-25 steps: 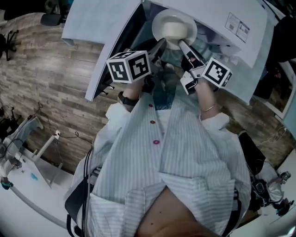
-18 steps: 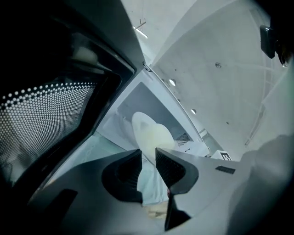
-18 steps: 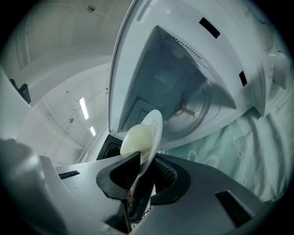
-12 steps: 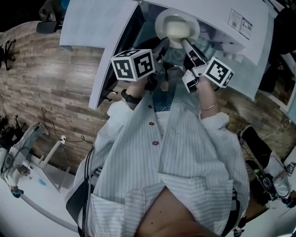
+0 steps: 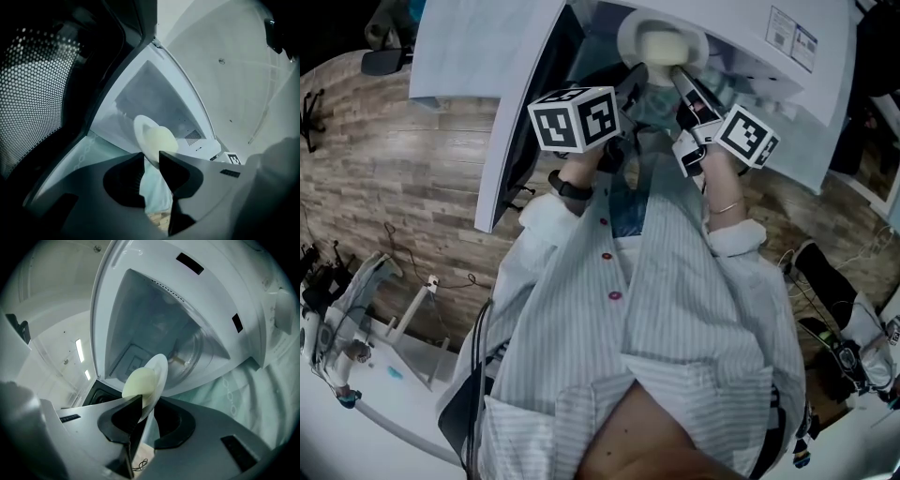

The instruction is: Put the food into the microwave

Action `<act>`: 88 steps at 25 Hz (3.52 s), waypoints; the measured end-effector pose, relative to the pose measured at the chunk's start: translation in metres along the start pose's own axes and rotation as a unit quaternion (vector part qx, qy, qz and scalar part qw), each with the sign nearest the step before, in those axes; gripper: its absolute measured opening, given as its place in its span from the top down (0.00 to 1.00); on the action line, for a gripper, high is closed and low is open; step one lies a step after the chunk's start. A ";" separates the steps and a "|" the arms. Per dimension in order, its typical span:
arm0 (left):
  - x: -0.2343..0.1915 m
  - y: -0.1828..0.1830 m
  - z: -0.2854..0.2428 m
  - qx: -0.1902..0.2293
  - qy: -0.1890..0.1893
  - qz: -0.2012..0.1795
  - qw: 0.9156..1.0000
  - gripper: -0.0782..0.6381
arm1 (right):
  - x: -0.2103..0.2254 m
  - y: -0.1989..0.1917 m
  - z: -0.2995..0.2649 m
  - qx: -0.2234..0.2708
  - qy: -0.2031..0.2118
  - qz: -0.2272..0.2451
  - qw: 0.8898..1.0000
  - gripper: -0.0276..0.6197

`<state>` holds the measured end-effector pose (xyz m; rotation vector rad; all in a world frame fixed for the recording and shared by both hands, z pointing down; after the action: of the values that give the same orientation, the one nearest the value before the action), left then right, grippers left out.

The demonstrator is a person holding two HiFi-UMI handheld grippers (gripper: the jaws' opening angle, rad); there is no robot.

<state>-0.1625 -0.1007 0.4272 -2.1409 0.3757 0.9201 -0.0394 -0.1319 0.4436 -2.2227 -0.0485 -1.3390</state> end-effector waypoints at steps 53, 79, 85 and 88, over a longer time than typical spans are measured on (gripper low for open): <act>-0.043 0.031 -0.081 0.001 0.060 -0.036 0.998 0.73 | 0.045 0.052 -0.059 0.004 -0.149 0.196 0.969 0.71; -0.048 0.038 -0.092 -0.027 0.107 -0.113 0.987 0.70 | 0.042 0.060 -0.073 0.002 -0.200 0.292 0.935 0.62; -0.049 0.036 -0.094 -0.027 0.114 -0.137 0.984 0.70 | 0.043 0.059 -0.073 0.002 -0.226 0.319 0.920 0.58; -0.046 0.042 -0.093 -0.017 0.115 -0.163 0.980 0.69 | 0.043 0.060 -0.071 -0.002 -0.245 0.357 0.901 0.55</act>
<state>-0.1706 -0.1987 0.4798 -2.2604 0.1132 0.4976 -0.0579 -0.2260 0.4793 -2.1907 0.5367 -0.3756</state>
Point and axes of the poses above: the fingertips, and each gripper's own axes: z backward along the fingers, x to its right, y out of its top, the point moved 4 cm from there along z, backward along the fingers, and after that the axes turned 1 degree about z, right-handed, at the moved point
